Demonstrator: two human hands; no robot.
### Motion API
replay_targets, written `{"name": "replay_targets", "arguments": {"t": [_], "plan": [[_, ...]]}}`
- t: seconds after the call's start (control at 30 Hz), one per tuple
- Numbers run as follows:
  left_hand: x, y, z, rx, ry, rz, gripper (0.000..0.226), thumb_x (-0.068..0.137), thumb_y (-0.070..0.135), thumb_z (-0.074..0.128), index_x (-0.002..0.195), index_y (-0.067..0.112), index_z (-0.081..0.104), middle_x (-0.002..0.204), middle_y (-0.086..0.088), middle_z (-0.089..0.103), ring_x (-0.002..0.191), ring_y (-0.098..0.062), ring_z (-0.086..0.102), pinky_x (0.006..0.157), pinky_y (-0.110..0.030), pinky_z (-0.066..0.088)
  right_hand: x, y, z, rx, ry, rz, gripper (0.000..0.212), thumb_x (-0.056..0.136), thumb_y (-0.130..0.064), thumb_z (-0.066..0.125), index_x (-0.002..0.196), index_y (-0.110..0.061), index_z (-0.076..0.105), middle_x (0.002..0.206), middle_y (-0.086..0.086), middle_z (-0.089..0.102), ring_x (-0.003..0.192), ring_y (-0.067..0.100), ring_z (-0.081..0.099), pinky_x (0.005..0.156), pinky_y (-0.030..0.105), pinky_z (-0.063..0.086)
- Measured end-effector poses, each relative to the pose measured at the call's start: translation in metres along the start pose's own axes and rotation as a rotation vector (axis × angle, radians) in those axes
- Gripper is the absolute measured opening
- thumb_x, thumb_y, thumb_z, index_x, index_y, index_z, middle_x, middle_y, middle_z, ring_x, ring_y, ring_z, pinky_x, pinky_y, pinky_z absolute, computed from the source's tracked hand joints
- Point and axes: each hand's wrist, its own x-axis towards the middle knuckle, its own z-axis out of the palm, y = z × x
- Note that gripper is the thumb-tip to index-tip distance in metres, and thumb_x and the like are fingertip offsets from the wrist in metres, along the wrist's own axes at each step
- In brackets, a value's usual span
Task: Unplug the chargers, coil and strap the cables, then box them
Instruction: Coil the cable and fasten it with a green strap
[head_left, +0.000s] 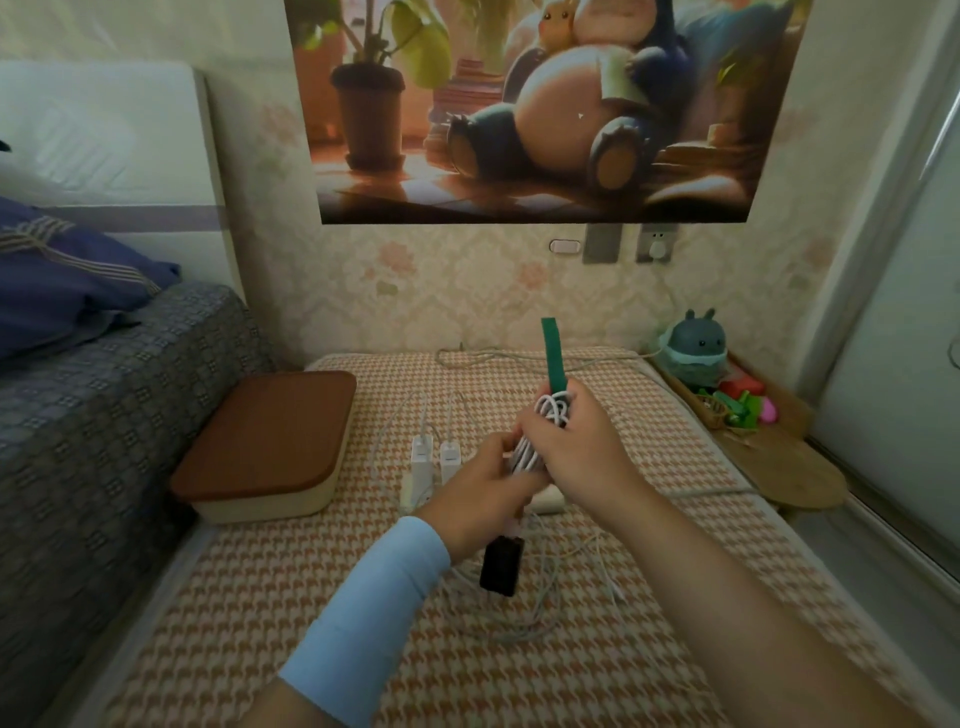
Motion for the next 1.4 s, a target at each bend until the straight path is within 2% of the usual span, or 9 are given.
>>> {"name": "replay_targets", "arguments": {"t": [0.07,0.17,0.4,0.63,0.8,0.9,1.0,1.2,1.4], "plan": [[0.003,-0.002,-0.006,-0.101,-0.033,-0.035,0.039,0.085,0.026,0.062,0.122,0.015,0.055,0.086,-0.001,0.065,0.075,-0.011,0.059,0.072,-0.028,0.048,0.001,0.002,-0.006,0.05,-0.003,0.023,0.011,0.097,-0.02,0.063,0.1,-0.024,0.054,0.097,0.013,0.069,0.083,0.026,0.07,0.073,0.043,0.059],[0.004,-0.009,-0.012,-0.012,-0.131,0.03,0.02,0.097,0.019,0.059,0.116,0.018,0.065,0.096,-0.004,0.07,0.088,-0.012,0.064,0.081,-0.031,0.055,-0.001,0.005,-0.013,0.048,-0.024,-0.011,0.01,0.098,-0.019,0.062,0.101,-0.023,0.053,0.096,0.011,0.07,0.081,0.023,0.069,0.067,0.035,0.057],[0.006,-0.02,0.003,-0.177,-0.121,-0.026,0.025,0.098,0.009,0.056,0.122,0.005,0.061,0.111,-0.015,0.072,0.103,-0.028,0.07,0.099,-0.046,0.052,0.0,0.02,-0.005,-0.03,-0.016,-0.09,0.009,0.099,-0.018,0.061,0.1,-0.022,0.053,0.089,-0.002,0.069,0.07,-0.002,0.062,0.064,0.013,0.047],[0.005,-0.014,0.016,-0.213,-0.033,-0.029,0.013,0.101,0.009,0.05,0.106,0.008,0.062,0.087,-0.003,0.067,0.074,-0.015,0.065,0.078,-0.03,0.055,0.006,0.018,-0.01,-0.121,-0.004,-0.013,0.02,0.098,-0.036,0.062,0.108,-0.027,0.048,0.094,-0.004,0.062,0.08,0.01,0.063,0.067,0.027,0.047],[0.005,-0.018,-0.003,-0.102,0.05,-0.122,0.013,0.103,0.012,0.045,0.102,0.008,0.057,0.086,-0.007,0.059,0.069,-0.019,0.056,0.069,-0.03,0.055,0.004,0.006,-0.028,-0.189,0.222,-0.13,0.033,0.108,-0.041,0.033,0.091,-0.024,0.054,0.082,-0.001,0.058,0.064,0.006,0.05,0.058,0.022,0.04],[0.006,-0.021,-0.012,-0.097,0.107,-0.115,0.011,0.102,0.01,0.047,0.104,0.004,0.056,0.087,-0.009,0.059,0.068,-0.021,0.056,0.078,-0.043,0.057,-0.003,0.003,-0.029,-0.122,-0.21,-0.161,0.038,0.109,-0.03,0.038,0.085,-0.018,0.065,0.071,-0.003,0.061,0.056,0.003,0.048,0.054,0.013,0.039],[0.006,-0.022,-0.014,-0.042,0.126,-0.074,0.015,0.101,0.012,0.048,0.105,0.0,0.055,0.082,-0.011,0.058,0.067,-0.021,0.056,0.078,-0.048,0.056,-0.006,0.016,-0.018,-0.195,-0.494,-0.06,0.04,0.108,-0.024,0.043,0.08,-0.016,0.071,0.06,-0.006,0.055,0.057,0.012,0.048,0.059,0.024,0.042],[0.001,-0.016,-0.012,-0.036,0.086,0.043,0.011,0.102,0.01,0.047,0.105,0.012,0.057,0.09,-0.009,0.063,0.066,-0.018,0.062,0.072,-0.035,0.056,0.0,0.022,-0.011,-0.388,-0.307,-0.056,0.056,0.103,-0.047,0.048,0.056,-0.02,0.06,0.049,0.0,0.042,0.042,0.009,0.039,0.052,0.027,0.032],[0.0,-0.013,-0.008,-0.231,0.098,0.068,0.018,0.101,0.004,0.045,0.111,0.01,0.059,0.081,-0.001,0.062,0.065,-0.016,0.059,0.069,-0.033,0.054,-0.001,0.019,-0.007,-0.339,-0.205,-0.081,0.058,0.1,-0.048,0.054,0.05,-0.019,0.054,0.043,-0.001,0.038,0.041,0.013,0.036,0.05,0.03,0.031]]}}
